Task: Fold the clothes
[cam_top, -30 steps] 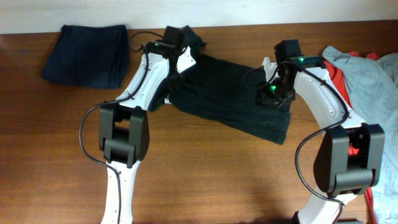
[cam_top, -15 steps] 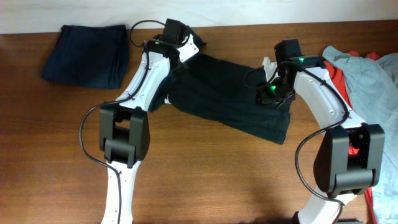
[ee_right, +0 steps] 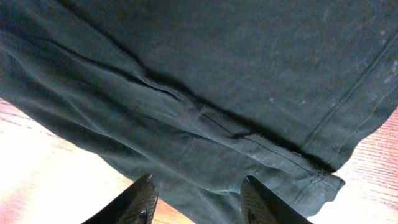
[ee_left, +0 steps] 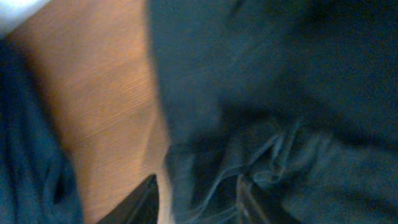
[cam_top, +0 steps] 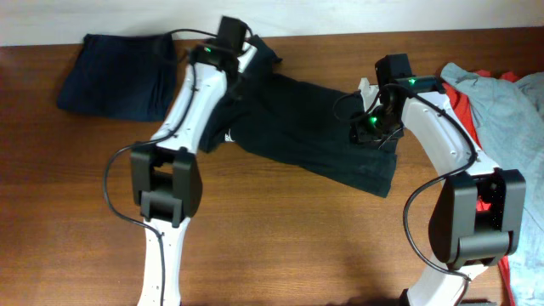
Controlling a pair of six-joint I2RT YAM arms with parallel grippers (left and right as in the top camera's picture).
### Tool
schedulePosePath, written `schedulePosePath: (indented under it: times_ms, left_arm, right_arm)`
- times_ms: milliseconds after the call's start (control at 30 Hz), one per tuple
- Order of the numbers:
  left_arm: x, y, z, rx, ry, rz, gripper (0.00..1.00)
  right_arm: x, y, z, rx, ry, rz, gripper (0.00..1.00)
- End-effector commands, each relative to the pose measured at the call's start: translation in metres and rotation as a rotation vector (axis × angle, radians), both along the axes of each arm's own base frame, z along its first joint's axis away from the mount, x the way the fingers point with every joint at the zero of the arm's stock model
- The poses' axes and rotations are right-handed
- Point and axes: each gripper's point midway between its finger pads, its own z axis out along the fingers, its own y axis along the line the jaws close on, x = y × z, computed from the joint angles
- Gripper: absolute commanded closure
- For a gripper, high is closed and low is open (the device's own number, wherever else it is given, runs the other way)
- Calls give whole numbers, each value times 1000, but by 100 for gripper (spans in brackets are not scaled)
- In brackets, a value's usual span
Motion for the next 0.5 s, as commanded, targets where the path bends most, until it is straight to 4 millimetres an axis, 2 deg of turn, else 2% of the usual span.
schedulePosePath:
  times_ms: [0, 67, 100, 233, 400, 467]
  left_arm:
    - [-20, 50, 50, -136, 39, 296, 52]
    - [-42, 61, 43, -194, 154, 336, 49]
    - [-63, 66, 34, -264, 276, 356, 47]
    - [-101, 79, 12, -388, 492, 412, 46]
    - [-135, 70, -13, -411, 660, 399, 38]
    - [-140, 66, -17, -413, 682, 395, 36]
  right_arm:
    - [2, -2, 1, -18, -8, -3, 50]
    - [1, -1, 0, -19, -8, -3, 50]
    - [1, -2, -1, -19, -8, -3, 50]
    - [3, -1, -2, -18, -18, -3, 50]
    - [5, -1, -1, -17, -26, -3, 50]
    - [5, -1, -1, -17, -26, -3, 50]
